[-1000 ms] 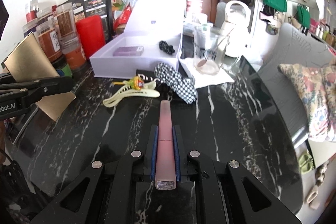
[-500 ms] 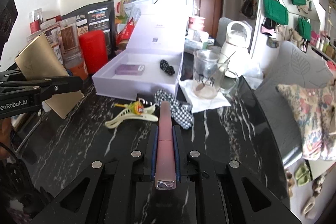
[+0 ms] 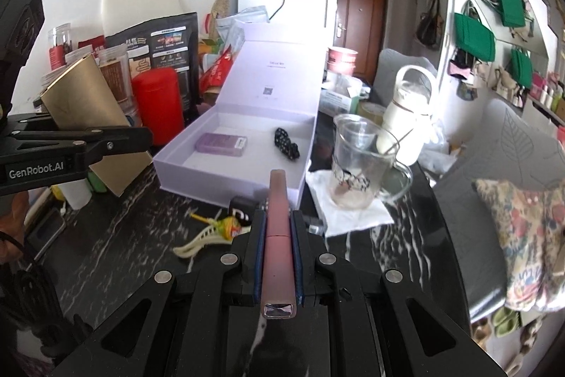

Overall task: Organize rigid objects
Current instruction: 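Carry the gold box with the left gripper while the right gripper carries the pink stick toward the white box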

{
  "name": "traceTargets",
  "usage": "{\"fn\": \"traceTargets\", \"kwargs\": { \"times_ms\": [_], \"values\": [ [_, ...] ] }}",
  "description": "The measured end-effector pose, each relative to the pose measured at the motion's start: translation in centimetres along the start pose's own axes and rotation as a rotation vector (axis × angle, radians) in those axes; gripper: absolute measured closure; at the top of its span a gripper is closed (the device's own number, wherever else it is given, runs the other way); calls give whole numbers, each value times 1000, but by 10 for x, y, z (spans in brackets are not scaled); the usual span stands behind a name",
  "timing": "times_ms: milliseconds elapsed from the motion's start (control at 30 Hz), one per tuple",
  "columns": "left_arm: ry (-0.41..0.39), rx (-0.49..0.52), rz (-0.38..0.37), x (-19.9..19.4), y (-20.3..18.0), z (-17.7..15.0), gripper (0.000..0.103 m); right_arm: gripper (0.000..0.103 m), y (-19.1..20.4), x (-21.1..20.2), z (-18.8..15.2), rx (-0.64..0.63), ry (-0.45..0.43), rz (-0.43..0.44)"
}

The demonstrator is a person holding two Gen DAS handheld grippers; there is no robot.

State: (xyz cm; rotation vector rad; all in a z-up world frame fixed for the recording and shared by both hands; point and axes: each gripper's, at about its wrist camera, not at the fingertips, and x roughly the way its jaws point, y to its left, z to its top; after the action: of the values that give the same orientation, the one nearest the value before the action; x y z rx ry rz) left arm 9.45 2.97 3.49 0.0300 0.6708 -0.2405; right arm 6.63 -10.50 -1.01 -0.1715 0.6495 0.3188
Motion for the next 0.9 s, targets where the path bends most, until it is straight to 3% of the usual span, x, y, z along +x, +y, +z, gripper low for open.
{"fn": "traceTargets", "kwargs": {
  "times_ms": [900],
  "values": [
    [-30, -14, 28, 72, 34, 75, 66, 90, -11, 82, 74, -24, -25, -1]
  ]
}}
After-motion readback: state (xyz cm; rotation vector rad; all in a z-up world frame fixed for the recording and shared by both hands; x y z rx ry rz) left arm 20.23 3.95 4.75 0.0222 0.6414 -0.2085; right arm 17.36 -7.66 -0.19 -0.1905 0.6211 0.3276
